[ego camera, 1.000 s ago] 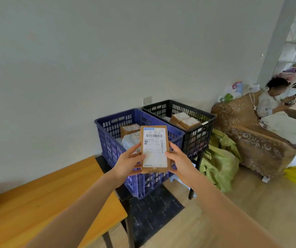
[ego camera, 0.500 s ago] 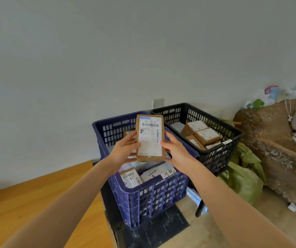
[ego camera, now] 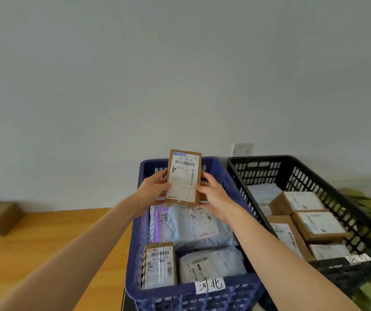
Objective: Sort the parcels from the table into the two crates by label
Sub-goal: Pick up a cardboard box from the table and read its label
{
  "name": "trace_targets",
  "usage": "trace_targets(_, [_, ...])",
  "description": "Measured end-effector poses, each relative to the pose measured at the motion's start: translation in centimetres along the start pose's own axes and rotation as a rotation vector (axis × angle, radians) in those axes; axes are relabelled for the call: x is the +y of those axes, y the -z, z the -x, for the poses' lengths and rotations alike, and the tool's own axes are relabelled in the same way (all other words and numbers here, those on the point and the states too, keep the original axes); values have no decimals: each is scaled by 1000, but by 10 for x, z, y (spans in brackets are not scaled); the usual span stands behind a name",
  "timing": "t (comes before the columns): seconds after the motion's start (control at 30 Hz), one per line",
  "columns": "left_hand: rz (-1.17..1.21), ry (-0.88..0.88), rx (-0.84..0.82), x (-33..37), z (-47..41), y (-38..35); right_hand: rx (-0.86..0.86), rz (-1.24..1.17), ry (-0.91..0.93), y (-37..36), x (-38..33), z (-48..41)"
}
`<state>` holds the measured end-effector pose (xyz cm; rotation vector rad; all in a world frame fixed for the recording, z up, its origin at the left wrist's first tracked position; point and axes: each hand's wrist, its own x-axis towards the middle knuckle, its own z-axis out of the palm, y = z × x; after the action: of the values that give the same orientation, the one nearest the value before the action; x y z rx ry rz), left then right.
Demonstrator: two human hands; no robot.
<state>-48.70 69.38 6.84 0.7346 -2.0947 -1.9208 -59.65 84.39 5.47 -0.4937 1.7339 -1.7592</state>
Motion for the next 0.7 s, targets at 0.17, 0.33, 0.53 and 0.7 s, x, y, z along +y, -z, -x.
trace_targets(0.17, [29, 33, 100, 3, -25, -8, -170, -8, -114, 12, 0, -38])
trace_targets(0.33, [-18, 43, 193, -1, -48, -14, -225, -40, -109, 12, 8, -73])
trace_targets(0.53, [27, 66, 236, 1, -75, -7, -276, 24, -78, 16, 17, -112])
trace_targets(0.7, [-58, 88, 216, 5, -96, 1, -297, -6, -111, 19, 22, -142])
